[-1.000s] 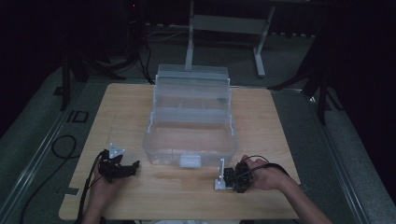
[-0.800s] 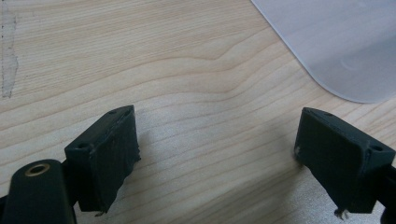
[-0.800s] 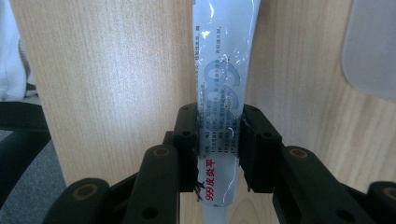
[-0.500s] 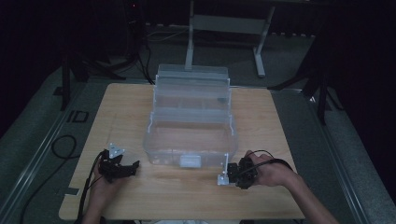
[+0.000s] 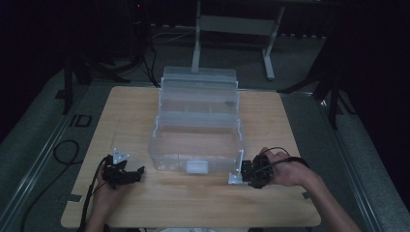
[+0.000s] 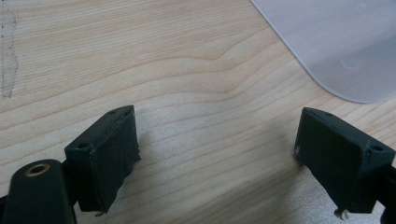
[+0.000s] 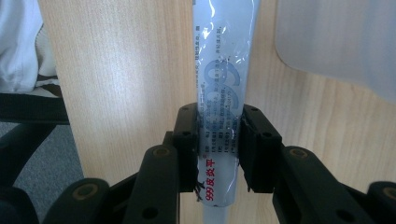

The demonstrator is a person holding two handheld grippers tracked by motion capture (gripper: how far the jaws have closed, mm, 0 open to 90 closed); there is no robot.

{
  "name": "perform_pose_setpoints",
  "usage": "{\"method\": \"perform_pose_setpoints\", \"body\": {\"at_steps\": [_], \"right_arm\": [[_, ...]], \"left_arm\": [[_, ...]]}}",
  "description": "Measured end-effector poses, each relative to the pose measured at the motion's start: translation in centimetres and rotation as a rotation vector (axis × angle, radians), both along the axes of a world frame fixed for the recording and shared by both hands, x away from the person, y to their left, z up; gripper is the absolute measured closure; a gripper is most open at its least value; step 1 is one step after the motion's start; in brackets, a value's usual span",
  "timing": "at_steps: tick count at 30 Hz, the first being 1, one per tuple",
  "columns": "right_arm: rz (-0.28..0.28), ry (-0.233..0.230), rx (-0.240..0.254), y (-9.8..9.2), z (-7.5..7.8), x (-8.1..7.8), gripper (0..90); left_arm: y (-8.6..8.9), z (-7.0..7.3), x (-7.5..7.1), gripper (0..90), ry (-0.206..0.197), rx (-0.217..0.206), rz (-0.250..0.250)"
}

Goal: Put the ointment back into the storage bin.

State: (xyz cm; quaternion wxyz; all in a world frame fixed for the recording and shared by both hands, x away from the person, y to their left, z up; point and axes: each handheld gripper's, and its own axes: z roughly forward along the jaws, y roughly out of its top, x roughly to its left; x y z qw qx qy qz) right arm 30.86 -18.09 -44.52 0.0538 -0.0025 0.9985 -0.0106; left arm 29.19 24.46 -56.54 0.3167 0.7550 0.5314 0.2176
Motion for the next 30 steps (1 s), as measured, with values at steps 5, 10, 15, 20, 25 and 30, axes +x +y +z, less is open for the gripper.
{"method": "perform_pose_setpoints", "body": {"at_steps": [5,10,15,20,25,30], "right_arm": [[-0.007,-0.006,0.013,-0.3,1.0,0.2,69.9],[-0.013,-0.015,0.021,-0.4,2.0,0.5,69.9],[-0.017,-0.027,0.026,-0.4,2.8,0.8,69.9],[-0.017,-0.033,0.035,-0.3,3.6,1.1,69.9],[-0.025,-0.041,0.037,-0.1,4.3,1.6,69.9],[-0.025,-0.047,0.042,0.1,4.9,2.1,69.9]], "left_arm": [[0.0,0.0,0.0,13.9,0.000,0.000,0.000],[0.0,0.0,0.0,13.8,0.000,0.000,0.000],[0.0,0.0,0.0,13.9,0.000,0.000,0.000],[0.0,0.0,0.0,13.9,0.001,0.000,0.000],[0.0,0.0,0.0,13.8,0.001,0.000,-0.001],[0.0,0.0,0.0,13.9,0.000,-0.003,0.002]]}}
